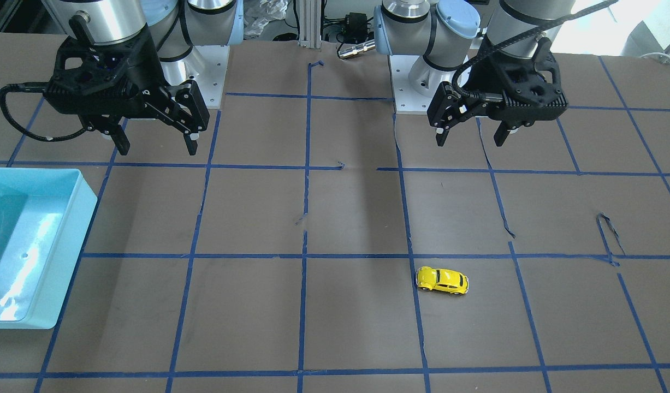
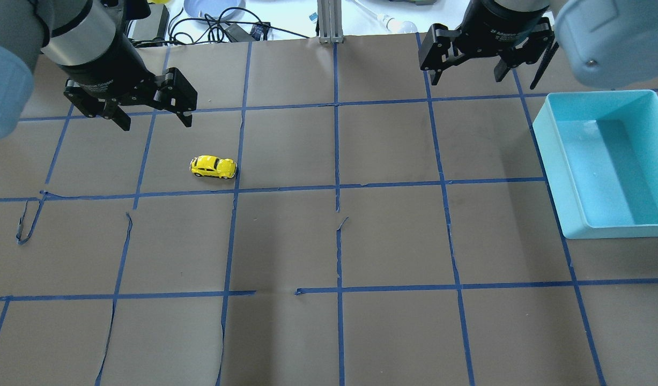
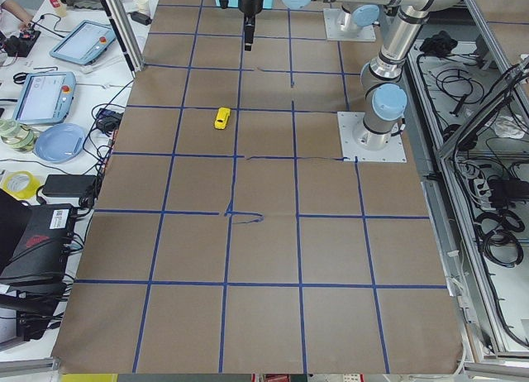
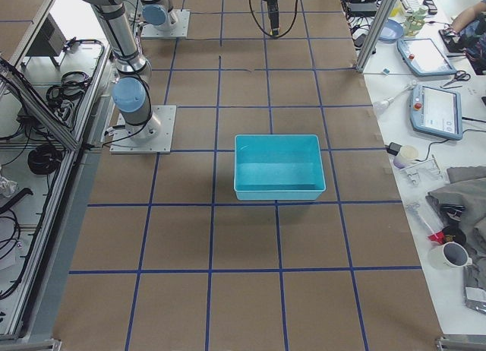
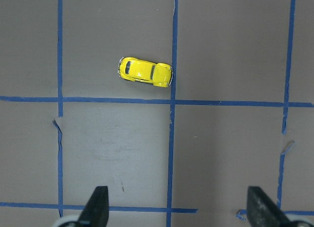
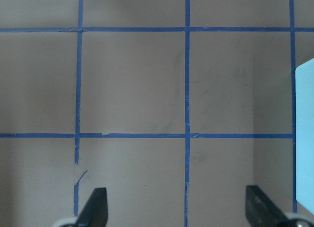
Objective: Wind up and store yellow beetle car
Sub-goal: 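Move the left gripper toward the yellow beetle car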
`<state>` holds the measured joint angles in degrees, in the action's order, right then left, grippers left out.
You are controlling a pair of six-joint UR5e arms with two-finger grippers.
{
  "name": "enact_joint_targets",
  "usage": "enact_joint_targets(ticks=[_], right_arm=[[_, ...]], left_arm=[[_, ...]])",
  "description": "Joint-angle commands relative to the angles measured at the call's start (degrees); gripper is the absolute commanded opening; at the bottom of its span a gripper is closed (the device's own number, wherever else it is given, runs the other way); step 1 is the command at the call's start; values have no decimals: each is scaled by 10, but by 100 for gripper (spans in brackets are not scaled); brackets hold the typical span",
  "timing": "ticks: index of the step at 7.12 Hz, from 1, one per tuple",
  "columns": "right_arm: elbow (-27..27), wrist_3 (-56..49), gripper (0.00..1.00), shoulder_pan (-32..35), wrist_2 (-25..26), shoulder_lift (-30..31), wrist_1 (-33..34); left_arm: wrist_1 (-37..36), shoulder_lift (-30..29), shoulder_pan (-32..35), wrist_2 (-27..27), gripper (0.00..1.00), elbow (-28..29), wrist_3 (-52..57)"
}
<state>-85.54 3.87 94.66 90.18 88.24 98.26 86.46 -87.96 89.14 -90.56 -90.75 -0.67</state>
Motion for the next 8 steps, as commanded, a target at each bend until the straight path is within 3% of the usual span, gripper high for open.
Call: enact_joint_targets(ticks=[1,8], right_arm=[[-1,0,100,0,-1,0,0],[-1,0,100,0,-1,0,1]], left_arm=[[-4,-2,-1,1,100,0,1],[-37,-28,0,4,100,8,25]])
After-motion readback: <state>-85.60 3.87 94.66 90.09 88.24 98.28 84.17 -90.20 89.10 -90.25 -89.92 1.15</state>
